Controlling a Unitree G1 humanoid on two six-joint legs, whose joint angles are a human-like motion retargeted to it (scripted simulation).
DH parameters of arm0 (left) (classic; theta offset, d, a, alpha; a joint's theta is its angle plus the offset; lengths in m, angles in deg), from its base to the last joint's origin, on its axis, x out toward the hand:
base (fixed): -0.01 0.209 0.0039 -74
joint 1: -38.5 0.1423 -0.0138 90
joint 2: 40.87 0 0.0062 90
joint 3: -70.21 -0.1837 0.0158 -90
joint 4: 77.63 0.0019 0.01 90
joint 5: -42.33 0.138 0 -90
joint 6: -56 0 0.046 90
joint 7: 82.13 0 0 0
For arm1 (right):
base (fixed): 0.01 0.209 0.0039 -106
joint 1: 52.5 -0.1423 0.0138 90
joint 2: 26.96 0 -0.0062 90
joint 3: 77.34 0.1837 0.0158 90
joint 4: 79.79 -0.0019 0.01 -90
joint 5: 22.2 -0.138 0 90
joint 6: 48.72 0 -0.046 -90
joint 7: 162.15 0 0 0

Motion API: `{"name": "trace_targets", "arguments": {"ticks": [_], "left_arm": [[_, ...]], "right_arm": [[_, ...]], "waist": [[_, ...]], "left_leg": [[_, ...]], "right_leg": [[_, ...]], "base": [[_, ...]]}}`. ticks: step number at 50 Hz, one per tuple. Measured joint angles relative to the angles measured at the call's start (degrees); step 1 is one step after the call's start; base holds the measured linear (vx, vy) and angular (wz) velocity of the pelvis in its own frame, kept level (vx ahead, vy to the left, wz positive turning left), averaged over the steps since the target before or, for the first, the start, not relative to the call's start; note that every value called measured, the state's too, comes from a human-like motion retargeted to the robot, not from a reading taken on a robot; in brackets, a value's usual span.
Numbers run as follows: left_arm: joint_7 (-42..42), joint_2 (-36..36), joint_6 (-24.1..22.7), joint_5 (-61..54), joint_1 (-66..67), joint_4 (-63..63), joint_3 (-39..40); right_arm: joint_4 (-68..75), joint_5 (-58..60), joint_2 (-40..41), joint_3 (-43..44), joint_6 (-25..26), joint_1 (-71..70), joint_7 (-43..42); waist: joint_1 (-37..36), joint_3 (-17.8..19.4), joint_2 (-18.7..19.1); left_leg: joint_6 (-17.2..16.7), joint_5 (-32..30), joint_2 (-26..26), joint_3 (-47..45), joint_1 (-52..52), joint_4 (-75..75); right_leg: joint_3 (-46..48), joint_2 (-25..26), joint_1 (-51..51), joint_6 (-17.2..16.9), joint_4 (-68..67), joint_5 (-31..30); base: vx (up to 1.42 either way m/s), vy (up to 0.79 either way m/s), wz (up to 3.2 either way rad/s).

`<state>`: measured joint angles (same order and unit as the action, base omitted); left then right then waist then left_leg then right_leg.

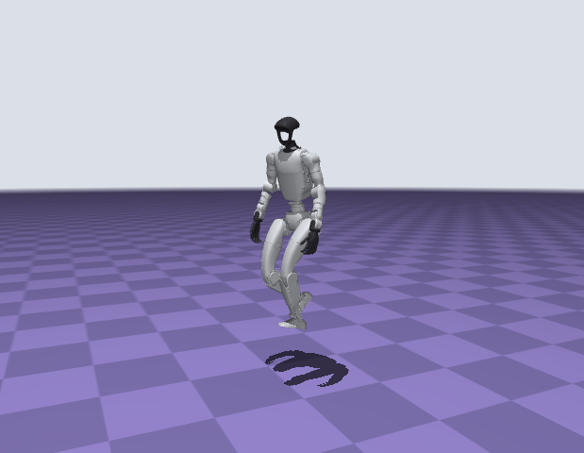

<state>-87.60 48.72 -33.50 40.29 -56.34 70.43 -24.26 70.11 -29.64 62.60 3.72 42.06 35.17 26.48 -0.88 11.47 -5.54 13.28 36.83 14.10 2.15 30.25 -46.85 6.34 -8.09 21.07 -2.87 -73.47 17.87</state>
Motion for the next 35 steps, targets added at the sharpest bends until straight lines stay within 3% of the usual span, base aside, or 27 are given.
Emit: {"name": "trace_targets", "arguments": {"ticks": [4, 7, 15, 18, 22, 27, 30, 35], "left_arm": [[1.39, -0.46, -0.36, -0.67, -1.93, -1.54, 0.41], [2.12, -0.26, -0.75, -0.67, -3.09, -2.20, 0.12], [0.20, 1.47, -1.67, 1.17, -3.17, -1.01, -2.61], [-0.80, 2.78, -1.21, 2.09, -0.42, 0.29, -3.31], [-3.83, 4.02, 0.18, 3.96, 1.77, 4.14, -2.96], [-6.98, 5.42, 1.53, 5.31, 5.19, 8.44, -2.14], [-8.32, 5.80, 1.91, 5.38, 6.77, 9.38, -1.73], [-8.97, 5.85, 2.15, 4.22, 7.97, 8.18, -1.33]], "right_arm": [[-0.68, -0.37, -1.20, 1.02, -0.51, 0.17, -1.05], [-0.29, -0.47, -1.83, 1.49, -0.36, 0.30, -1.85], [5.32, -0.96, -2.04, 2.69, 1.46, 1.18, -1.33], [6.67, -1.07, -1.11, 3.01, 1.83, 3.00, -1.02], [9.09, -1.04, -1.05, 3.98, 2.00, 2.76, 0.40], [9.79, -0.40, -0.97, 4.18, 1.82, 2.57, 1.35], [9.12, -0.40, -1.29, 3.99, 1.72, 2.15, 1.55], [7.05, -1.41, -2.20, 4.07, 1.61, 1.03, 0.88]], "waist": [[3.29, 0.06, 1.62], [5.40, 0.29, 2.98], [6.16, 0.11, 6.57], [5.36, -0.94, 5.75], [4.61, -1.02, 8.00], [3.09, -0.31, 11.63], [2.01, 0.12, 14.27], [-1.02, -0.08, 15.75]], "left_leg": [[-2.08, -3.07, 0.36, 3.57, -9.15, 11.21], [-3.31, -4.80, -0.17, 6.44, -15.27, 18.54], [-4.27, -6.52, -2.87, 12.87, -27.71, 31.48], [-3.73, -3.86, -0.87, 13.86, -28.54, 28.53], [-4.87, -1.33, -2.60, 15.16, -30.61, 25.04], [-8.98, 0.13, -5.37, 13.37, -27.58, 8.91], [-11.88, -3.33, -9.99, 9.01, -22.59, -5.79], [-10.37, -0.27, -13.96, 5.93, -14.39, -16.21]], "right_leg": [[-0.20, -0.32, 5.02, 1.87, 3.36, 7.84], [-0.73, 0.64, 8.01, 1.46, 12.23, 9.85], [-4.69, 6.50, 8.64, -3.28, 38.43, 2.68], [-5.27, 5.42, 8.97, -2.94, 35.52, 3.18], [-3.44, 7.05, 5.44, -0.51, 35.34, 6.22], [-1.47, 11.07, -0.33, 1.75, 38.28, 7.75], [-0.02, 14.19, -3.73, 2.66, 41.36, 7.80], [0.14, 16.60, -8.27, 2.76, 46.78, 6.98]], "base": [[0.35, -0.05, 0.57], [0.37, -0.08, 0.60], [0.36, -0.13, 0.39], [0.33, -0.16, 0.18], [0.36, -0.17, 0.16], [0.29, -0.14, 0.04], [0.23, -0.11, 0.09], [0.19, -0.10, -0.09]]}}
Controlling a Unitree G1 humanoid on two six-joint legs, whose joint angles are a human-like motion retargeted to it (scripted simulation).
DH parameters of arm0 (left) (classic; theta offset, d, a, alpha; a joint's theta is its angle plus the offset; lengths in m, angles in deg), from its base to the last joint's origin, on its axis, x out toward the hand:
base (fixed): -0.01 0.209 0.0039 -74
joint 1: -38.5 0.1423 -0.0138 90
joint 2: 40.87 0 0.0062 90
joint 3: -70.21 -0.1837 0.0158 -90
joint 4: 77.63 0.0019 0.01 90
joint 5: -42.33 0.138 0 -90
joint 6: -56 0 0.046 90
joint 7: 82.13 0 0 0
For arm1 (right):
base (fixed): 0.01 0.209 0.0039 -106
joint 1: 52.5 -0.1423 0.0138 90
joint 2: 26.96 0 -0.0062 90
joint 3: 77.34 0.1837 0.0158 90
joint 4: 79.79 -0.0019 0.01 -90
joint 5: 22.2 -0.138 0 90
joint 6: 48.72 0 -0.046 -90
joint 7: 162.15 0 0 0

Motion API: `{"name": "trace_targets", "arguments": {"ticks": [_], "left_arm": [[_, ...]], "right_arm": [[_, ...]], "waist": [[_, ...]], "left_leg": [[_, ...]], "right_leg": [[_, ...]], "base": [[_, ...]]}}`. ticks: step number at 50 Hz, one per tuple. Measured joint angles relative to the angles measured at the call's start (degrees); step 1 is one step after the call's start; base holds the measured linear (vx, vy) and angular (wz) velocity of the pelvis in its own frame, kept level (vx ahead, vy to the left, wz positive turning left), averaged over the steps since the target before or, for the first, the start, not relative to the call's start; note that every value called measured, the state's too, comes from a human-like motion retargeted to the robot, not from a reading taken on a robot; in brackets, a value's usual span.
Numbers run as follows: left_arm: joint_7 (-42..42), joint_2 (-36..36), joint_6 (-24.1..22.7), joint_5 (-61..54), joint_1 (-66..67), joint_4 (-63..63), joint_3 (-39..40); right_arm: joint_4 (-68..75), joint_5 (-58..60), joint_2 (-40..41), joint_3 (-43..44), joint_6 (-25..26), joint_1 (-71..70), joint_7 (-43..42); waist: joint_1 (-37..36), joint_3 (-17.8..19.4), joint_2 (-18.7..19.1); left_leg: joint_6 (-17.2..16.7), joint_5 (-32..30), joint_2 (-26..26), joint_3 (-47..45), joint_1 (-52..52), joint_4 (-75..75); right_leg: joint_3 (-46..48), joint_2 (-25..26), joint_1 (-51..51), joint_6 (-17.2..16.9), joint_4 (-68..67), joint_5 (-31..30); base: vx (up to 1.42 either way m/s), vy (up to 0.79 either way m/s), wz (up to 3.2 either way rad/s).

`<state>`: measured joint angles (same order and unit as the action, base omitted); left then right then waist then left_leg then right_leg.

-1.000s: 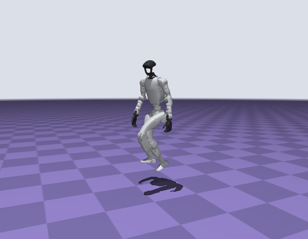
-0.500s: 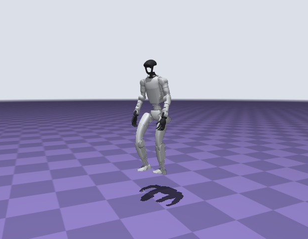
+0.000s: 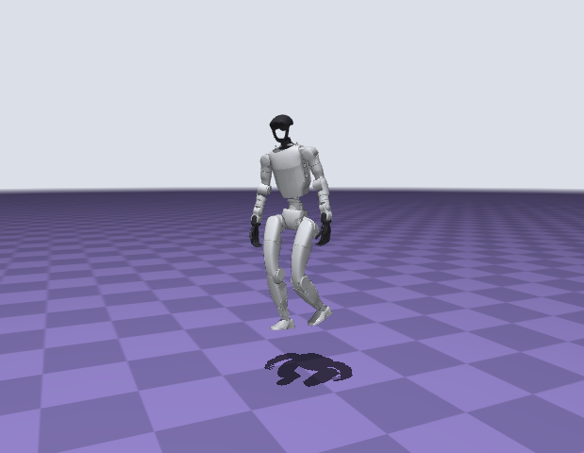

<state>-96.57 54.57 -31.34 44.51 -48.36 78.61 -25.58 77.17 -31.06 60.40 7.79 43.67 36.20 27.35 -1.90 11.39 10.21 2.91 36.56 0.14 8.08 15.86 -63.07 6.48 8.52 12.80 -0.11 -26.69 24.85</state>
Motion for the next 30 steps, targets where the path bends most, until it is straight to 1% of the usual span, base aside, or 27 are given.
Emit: {"name": "trace_targets", "arguments": {"ticks": [4, 8, 13, 18, 20, 22, 23, 25, 27, 28, 30], "left_arm": [[0.34, -0.68, 0.17, -1.44, -1.18, -1.59, 0.21], [1.18, -1.15, 0.04, -1.79, -2.34, -2.82, -0.12], [2.37, -1.51, -0.12, -1.75, -3.79, -3.82, -0.90], [3.36, -1.94, -0.13, -2.12, -6.15, -4.26, -1.23], [3.65, -2.05, -0.12, -2.36, -6.95, -4.37, -1.25], [4.60, -0.59, -0.49, -2.28, -4.49, -4.63, -1.95], [4.51, -0.59, -0.43, -2.47, -4.88, -4.40, -1.86], [4.64, -0.47, -0.46, -2.51, -4.25, -4.58, -2.04], [3.89, -1.60, -0.11, -2.82, -6.34, -4.15, -1.49], [4.14, -0.66, -0.22, -2.65, -4.87, -4.01, -1.80], [3.39, -1.78, 0.15, -2.78, -6.86, -3.59, -1.34]], "right_arm": [[-1.64, -0.67, -0.65, 0.54, 0.01, -1.48, -0.14], [-2.69, -0.79, -0.74, 0.46, -0.21, -1.61, 0.46], [-1.78, -0.75, -0.30, 0.15, -0.01, -0.24, 1.89], [0.73, -0.67, 0.14, 0.35, 0.76, 0.48, 3.75], [1.74, -0.55, 0.34, 0.51, 1.10, 0.72, 4.50], [2.53, -0.11, 2.20, 0.29, 0.98, 3.70, 4.37], [3.16, -0.04, 2.24, 0.45, 1.17, 3.55, 4.82], [3.43, 0.13, 2.49, 0.52, 1.38, 4.49, 5.07], [4.05, 0.07, 1.33, 1.09, 2.00, 2.82, 6.22], [4.38, 0.22, 2.30, 0.98, 1.90, 4.27, 6.01], [4.83, 0.05, 1.23, 1.48, 2.36, 2.76, 6.91]], "waist": [[-1.60, 0.20, -2.16], [-1.74, -0.36, -4.25], [-0.92, -2.05, -5.11], [-0.05, -2.84, -6.48], [0.16, -2.97, -6.94], [0.34, -1.80, -7.43], [0.31, -1.68, -8.13], [0.28, -0.82, -8.60], [0.19, -1.84, -8.52], [0.05, -1.36, -8.76], [-0.10, -2.33, -8.65]], "left_leg": [[2.03, 1.27, 2.54, 0.56, 1.91, 9.52], [2.16, -2.37, 5.74, 2.78, -0.68, 22.78], [2.45, -3.77, 6.04, 3.30, -4.93, 29.71], [2.81, -5.17, 6.34, 3.20, -10.53, 37.12], [2.74, -6.04, 6.51, 3.29, -12.60, 39.96], [2.88, -5.46, 7.41, 3.25, -14.93, 38.22], [2.94, -7.99, 7.76, 3.45, -17.64, 43.37], [2.99, -7.04, 8.52, 3.50, -19.03, 42.41], [2.82, -7.95, 7.98, 3.93, -19.25, 45.85], [2.93, -7.76, 8.58, 3.88, -19.95, 44.70], [2.78, -8.70, 8.00, 4.40, -20.27, 48.17]], "right_leg": [[-1.58, -1.31, -4.41, -0.90, 5.49, -1.52], [-2.99, -2.61, -7.36, -1.39, 8.31, -1.76], [-3.63, -2.65, -9.65, -0.97, 8.94, -0.43], [-3.58, -3.77, -12.63, -0.62, 10.36, 0.26], [-3.40, -4.26, -13.60, -0.52, 10.68, 0.51], [-2.87, -5.21, -15.24, -0.56, 6.98, 2.25], [-2.95, -6.05, -16.12, -0.66, 8.02, 1.85], [-2.85, -6.76, -16.78, -0.70, 5.31, 3.72], [-2.98, -6.39, -16.34, -0.60, 7.49, 3.25], [-2.85, -6.97, -16.81, -0.70, 5.64, 3.92], [-2.97, -6.57, -16.50, -0.65, 7.89, 3.42]], "base": [[0.18, -0.06, -0.16], [0.17, -0.02, -0.12], [0.15, 0.01, -0.01], [0.13, 0.02, 0.10], [0.09, 0.02, 0.13], [0.00, 0.00, 0.00], [0.06, 0.02, 0.09], [0.09, 0.01, 0.06], [0.10, 0.01, 0.06], [0.00, 0.00, 0.00], [0.07, 0.01, 0.06]]}}
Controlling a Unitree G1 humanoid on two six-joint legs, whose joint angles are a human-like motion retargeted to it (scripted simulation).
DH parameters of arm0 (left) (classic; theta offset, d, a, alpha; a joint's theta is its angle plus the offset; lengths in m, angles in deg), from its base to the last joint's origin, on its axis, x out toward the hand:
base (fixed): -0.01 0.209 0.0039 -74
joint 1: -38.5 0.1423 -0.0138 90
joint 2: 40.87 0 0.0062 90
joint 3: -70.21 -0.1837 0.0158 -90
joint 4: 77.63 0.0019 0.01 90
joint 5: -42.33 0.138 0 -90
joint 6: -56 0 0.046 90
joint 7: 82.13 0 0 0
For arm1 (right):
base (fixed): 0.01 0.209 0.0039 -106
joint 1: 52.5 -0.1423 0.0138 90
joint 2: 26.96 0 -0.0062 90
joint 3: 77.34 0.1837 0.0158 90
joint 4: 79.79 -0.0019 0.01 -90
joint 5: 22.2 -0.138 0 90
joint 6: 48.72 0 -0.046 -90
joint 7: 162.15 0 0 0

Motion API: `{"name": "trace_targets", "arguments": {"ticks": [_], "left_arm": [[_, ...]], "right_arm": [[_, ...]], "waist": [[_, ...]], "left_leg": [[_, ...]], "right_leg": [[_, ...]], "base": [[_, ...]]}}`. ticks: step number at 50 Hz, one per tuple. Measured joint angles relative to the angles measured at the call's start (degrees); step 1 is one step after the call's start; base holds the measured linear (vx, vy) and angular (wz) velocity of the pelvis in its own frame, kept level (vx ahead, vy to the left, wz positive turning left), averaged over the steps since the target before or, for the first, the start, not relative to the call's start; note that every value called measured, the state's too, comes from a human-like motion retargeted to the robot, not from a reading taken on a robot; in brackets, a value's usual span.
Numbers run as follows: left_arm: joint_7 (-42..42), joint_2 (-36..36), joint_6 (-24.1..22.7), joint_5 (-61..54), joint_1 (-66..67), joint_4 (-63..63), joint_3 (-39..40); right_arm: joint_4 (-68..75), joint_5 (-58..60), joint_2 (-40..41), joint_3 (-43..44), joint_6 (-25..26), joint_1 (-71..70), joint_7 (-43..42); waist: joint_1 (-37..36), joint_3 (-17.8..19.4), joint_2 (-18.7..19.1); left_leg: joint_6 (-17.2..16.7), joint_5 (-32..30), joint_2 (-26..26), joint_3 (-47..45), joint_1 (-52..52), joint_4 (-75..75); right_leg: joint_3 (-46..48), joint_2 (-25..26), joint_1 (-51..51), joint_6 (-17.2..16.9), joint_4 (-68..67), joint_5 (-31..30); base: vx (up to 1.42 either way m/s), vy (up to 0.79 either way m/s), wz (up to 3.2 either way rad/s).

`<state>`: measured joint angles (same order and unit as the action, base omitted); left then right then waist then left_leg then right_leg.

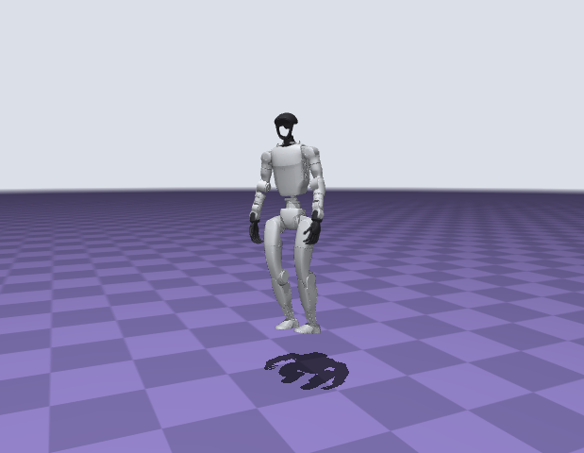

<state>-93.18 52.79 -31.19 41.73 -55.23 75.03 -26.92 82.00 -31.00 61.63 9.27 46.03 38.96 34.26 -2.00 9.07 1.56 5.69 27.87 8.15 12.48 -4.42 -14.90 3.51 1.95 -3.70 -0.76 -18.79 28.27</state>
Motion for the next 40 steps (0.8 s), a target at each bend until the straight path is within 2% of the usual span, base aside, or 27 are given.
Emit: {"name": "trace_targets", "arguments": {"ticks": [3, 5, 15, 36, 38, 40], "left_arm": [[0.26, 1.86, -0.08, 0.58, 3.12, 0.90, -0.60], [-0.87, 0.56, 0.52, 0.45, 1.19, 2.08, 0.05], [-0.56, 2.45, 0.79, 0.15, 7.26, 4.62, 0.98], [2.85, 1.49, 0.07, -3.91, 4.90, 2.01, 2.07], [2.94, 1.47, 0.03, -4.10, 4.69, 1.92, 2.14], [2.71, 1.44, 0.05, -4.28, 3.87, 2.47, 2.47]], "right_arm": [[0.25, 0.14, 1.87, -0.13, -0.25, 2.60, -0.63], [0.23, -0.15, 0.36, 0.50, 0.10, -0.04, 0.03], [-2.00, -0.32, 1.30, 0.81, -1.09, 1.15, -3.12], [-2.58, -0.01, 1.27, -0.02, -1.07, 0.89, -3.69], [-2.68, 0.08, 1.30, -0.02, -1.01, 0.84, -3.51], [-2.18, 0.18, 1.16, 0.03, -0.92, 0.04, -2.97]], "waist": [[-0.58, 1.27, -0.66], [-0.78, 0.00, -0.32], [-3.01, 2.30, -0.76], [-4.17, 3.42, -0.61], [-4.08, 3.42, -0.64], [-3.86, 0.40, -0.17]], "left_leg": [[0.33, 0.32, 1.45, 0.03, -2.19, -1.55], [0.14, -0.70, 0.39, 0.62, -2.09, 2.34], [0.84, -0.42, 1.86, 1.31, -7.23, 2.03], [0.23, -0.54, 1.20, 1.66, -11.25, 3.70], [0.13, -0.50, 1.19, 1.59, -11.11, 3.59], [-0.30, -3.13, -0.38, 1.76, -9.29, 7.86]], "right_leg": [[0.16, -1.46, -1.26, -0.28, -4.01, 1.84], [0.09, -0.58, -0.87, -0.16, -0.49, 0.78], [0.61, -2.17, -5.26, -0.81, -2.92, 2.50], [0.77, -1.67, -8.93, -0.41, -1.90, 2.09], [0.74, -1.66, -8.73, -0.44, -2.11, 2.13], [0.75, -0.47, -7.09, -0.21, 2.66, -0.96]], "base": [[0.02, 0.00, 0.02], [0.10, -0.01, 0.06], [0.00, 0.00, 0.00], [0.00, 0.00, 0.00], [0.00, 0.00, 0.00], [0.00, 0.00, 0.00]]}}
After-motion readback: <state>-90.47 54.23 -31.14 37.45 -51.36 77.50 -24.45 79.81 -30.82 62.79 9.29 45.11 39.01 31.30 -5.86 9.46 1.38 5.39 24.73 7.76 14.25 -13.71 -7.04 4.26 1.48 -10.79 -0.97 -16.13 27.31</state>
